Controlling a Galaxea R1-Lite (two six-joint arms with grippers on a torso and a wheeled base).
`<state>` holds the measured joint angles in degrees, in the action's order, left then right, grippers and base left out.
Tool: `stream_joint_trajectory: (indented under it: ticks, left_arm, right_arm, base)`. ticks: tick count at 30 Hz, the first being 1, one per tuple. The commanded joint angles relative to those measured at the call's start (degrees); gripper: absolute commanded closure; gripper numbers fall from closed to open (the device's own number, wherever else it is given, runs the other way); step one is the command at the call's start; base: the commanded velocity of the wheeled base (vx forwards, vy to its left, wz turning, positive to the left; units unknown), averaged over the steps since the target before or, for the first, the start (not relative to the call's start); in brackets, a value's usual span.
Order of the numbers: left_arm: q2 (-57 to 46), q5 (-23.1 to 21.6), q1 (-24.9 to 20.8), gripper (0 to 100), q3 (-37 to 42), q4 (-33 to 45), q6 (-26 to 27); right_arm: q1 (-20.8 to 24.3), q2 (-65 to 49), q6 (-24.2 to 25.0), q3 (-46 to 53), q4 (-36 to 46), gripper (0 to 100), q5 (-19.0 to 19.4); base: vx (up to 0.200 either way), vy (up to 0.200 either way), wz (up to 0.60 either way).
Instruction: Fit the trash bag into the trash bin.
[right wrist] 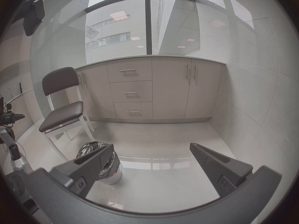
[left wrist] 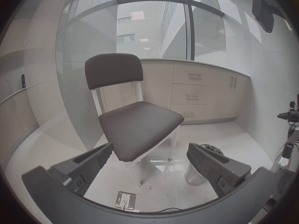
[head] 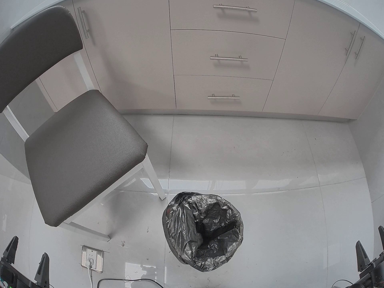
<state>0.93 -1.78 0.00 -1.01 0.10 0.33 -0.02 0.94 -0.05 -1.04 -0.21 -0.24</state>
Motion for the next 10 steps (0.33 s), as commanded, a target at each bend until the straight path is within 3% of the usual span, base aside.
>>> stream_joint_trajectory:
  ticks: [1, 10]
  left_arm:
    - [-0.93, 0.02, 0.00, 0, 1.01, -0.01, 0.02]
    - [-0.93, 0.02, 0.00, 0, 1.01, -0.01, 0.02]
  right_arm:
    - [-0.50, 0.38, -0.04, 1.04, 0.03, 0, -0.02]
    - [0.02, -0.85, 0.05, 0.95, 0.03, 0, -0.02]
  base:
    - [0.000, 0.000, 0.00]
    - [0.000, 0.000, 0.00]
